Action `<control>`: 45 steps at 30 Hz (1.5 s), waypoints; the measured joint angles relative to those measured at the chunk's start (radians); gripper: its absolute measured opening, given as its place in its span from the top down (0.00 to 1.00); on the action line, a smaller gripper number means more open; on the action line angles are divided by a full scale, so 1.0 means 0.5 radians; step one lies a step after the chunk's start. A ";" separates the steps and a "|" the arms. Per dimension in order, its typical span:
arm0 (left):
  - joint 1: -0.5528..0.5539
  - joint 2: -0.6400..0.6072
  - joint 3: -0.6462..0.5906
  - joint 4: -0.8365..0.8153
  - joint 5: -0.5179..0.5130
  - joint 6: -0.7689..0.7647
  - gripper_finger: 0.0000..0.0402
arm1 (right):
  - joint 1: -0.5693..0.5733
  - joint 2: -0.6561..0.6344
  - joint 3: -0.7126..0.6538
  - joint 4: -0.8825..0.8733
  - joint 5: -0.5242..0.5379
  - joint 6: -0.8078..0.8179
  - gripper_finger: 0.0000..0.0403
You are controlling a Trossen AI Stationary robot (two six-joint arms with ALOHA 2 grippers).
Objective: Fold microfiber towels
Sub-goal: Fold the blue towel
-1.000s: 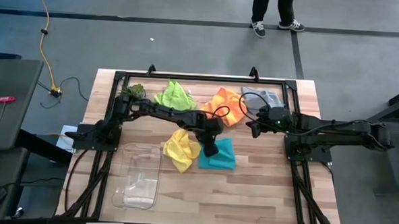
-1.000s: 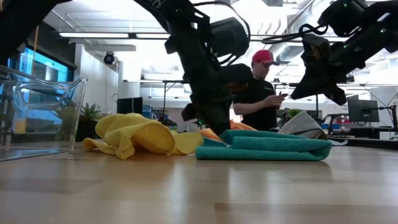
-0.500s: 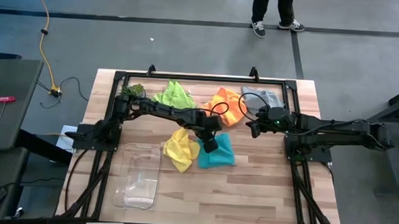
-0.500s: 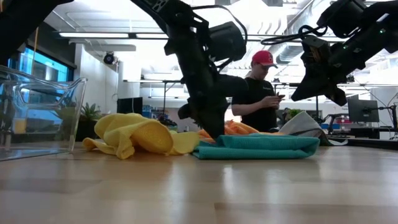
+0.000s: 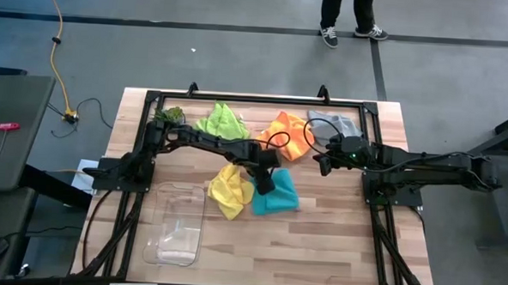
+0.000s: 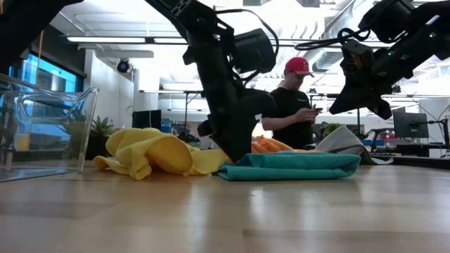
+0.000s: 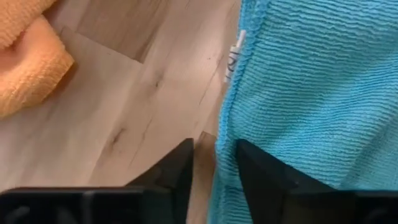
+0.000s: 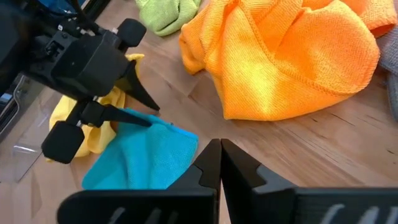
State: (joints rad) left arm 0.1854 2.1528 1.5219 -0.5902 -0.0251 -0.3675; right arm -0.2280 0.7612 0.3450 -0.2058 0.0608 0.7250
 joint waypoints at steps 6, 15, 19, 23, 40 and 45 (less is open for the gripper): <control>0.072 -0.123 -0.002 -0.063 0.027 0.080 0.55 | -0.001 -0.003 0.000 0.012 0.000 -0.018 1.00; 0.194 -0.382 -0.008 -0.113 0.028 0.079 0.44 | 0.000 -0.030 0.002 0.208 -0.154 -0.034 1.00; 0.155 -0.598 -0.129 0.133 0.016 0.111 0.45 | 0.105 0.055 0.047 0.301 -0.368 -0.002 1.00; 0.053 -0.927 -0.476 0.749 0.007 0.132 0.53 | 0.334 0.266 0.137 0.242 -0.277 -0.069 1.00; -0.339 -2.009 -1.627 1.593 -0.468 -0.186 0.99 | 0.544 1.438 0.532 0.389 -0.237 -0.352 1.00; -0.419 -2.019 -1.626 1.785 -0.441 -0.065 1.00 | 0.500 1.681 0.740 0.394 -0.289 -0.592 1.00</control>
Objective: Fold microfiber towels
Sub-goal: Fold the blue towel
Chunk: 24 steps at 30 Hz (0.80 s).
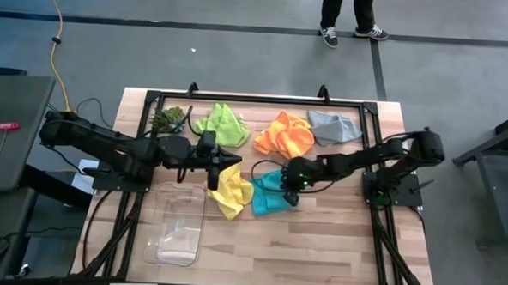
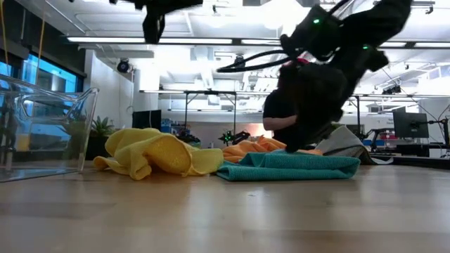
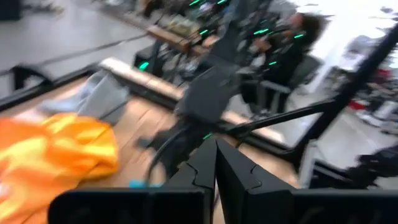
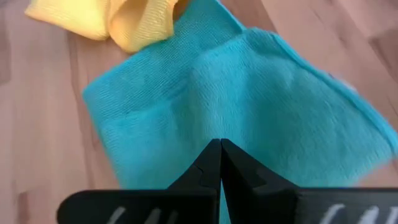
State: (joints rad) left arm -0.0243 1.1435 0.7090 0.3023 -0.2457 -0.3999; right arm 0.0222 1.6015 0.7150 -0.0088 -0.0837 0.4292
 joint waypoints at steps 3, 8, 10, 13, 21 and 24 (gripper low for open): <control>-0.041 0.000 0.001 0.089 0.005 0.036 1.00 | -0.015 0.106 0.097 -0.002 -0.028 -0.103 1.00; -0.064 0.000 0.001 0.092 -0.008 0.012 1.00 | -0.019 0.229 0.183 -0.061 -0.099 -0.194 1.00; -0.073 0.000 0.001 0.091 -0.007 -0.009 1.00 | -0.027 0.245 0.180 -0.125 -0.095 -0.198 1.00; -0.075 0.000 0.001 0.079 -0.006 -0.016 1.00 | -0.056 0.224 0.142 -0.190 -0.057 -0.185 1.00; -0.075 0.000 0.001 0.066 -0.002 -0.017 1.00 | -0.129 -0.137 -0.215 -0.245 0.038 0.012 1.00; -0.073 0.001 0.001 0.061 -0.002 -0.017 1.00 | -0.117 -0.344 -0.382 -0.280 0.055 0.125 1.00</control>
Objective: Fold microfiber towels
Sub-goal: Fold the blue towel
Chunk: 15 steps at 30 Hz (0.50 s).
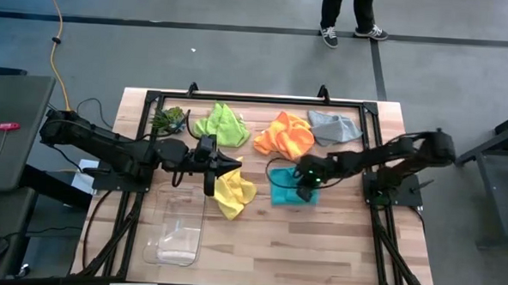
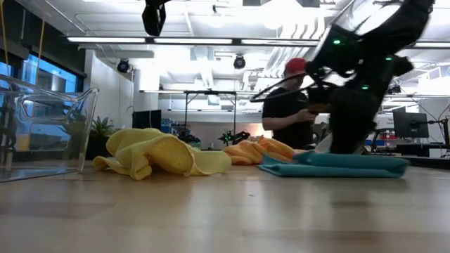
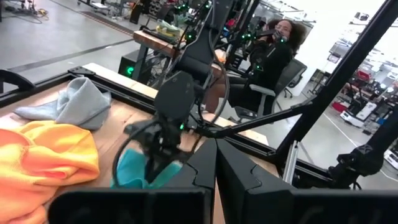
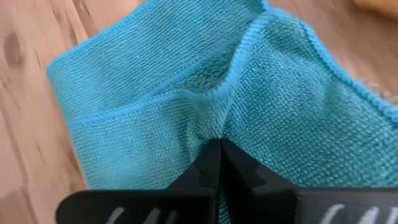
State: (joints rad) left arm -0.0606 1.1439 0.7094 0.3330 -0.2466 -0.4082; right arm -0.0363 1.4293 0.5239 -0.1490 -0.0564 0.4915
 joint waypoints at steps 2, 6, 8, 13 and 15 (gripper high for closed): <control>0.007 0.000 0.000 0.009 0.000 0.000 1.00 | 0.011 -0.128 -0.095 -0.020 0.005 0.056 1.00; 0.019 0.001 0.001 0.015 0.000 0.000 1.00 | 0.011 -0.332 -0.165 -0.084 0.000 0.116 1.00; 0.020 0.001 0.001 0.014 -0.002 0.000 1.00 | 0.011 -0.415 -0.112 -0.196 0.000 0.096 1.00; 0.021 0.018 0.004 -0.002 -0.062 0.000 1.00 | 0.012 -0.537 0.118 -0.490 0.031 -0.010 1.00; 0.033 0.073 0.004 -0.010 -0.098 -0.006 1.00 | 0.012 -0.571 0.200 -0.535 0.047 -0.046 1.00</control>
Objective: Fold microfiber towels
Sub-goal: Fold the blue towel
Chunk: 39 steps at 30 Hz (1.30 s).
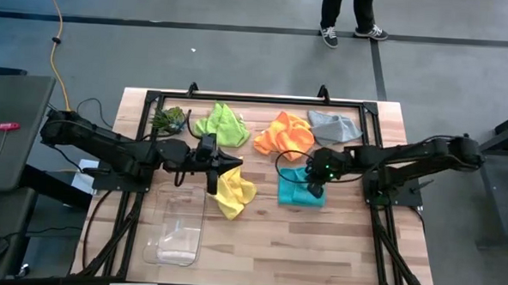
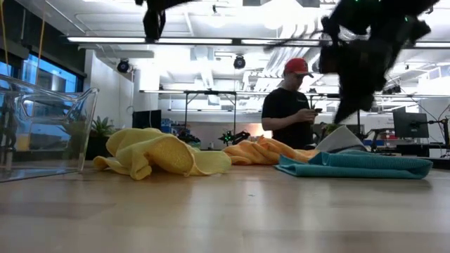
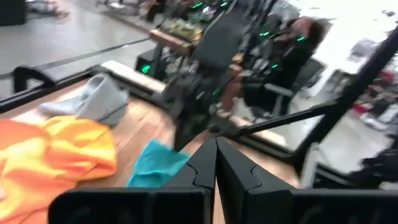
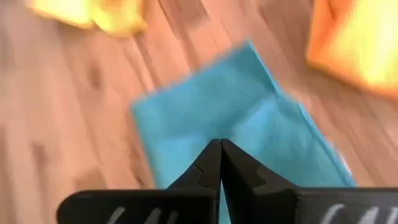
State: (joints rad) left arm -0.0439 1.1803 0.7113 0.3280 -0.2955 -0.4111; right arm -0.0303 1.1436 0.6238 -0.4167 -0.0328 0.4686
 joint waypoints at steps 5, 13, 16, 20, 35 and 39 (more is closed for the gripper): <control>0.054 0.303 0.135 -0.076 0.071 -0.064 1.00 | 0.000 -0.145 0.074 -0.232 0.016 0.000 1.00; 0.162 1.146 0.885 -0.600 0.434 0.060 1.00 | 0.034 -0.513 0.070 -0.572 0.176 0.166 1.00; 0.221 1.433 1.178 -0.764 0.571 0.052 0.99 | 0.052 -0.642 0.070 -0.595 0.275 0.224 1.00; 0.297 1.727 1.507 -0.896 0.680 -0.098 0.93 | 0.053 -0.773 0.070 -0.602 0.366 0.272 1.00; 0.413 2.192 2.222 -1.476 0.770 -0.425 0.48 | 0.051 -0.888 0.070 -0.654 0.379 0.143 1.00; 0.400 2.326 2.403 -1.730 0.751 -0.498 0.47 | 0.049 -0.890 0.070 -0.671 0.378 0.098 1.00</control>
State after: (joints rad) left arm 0.1562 2.3431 1.9126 -0.5370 0.0802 -0.6600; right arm -0.0059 0.6987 0.6590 -0.7522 0.1562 0.5174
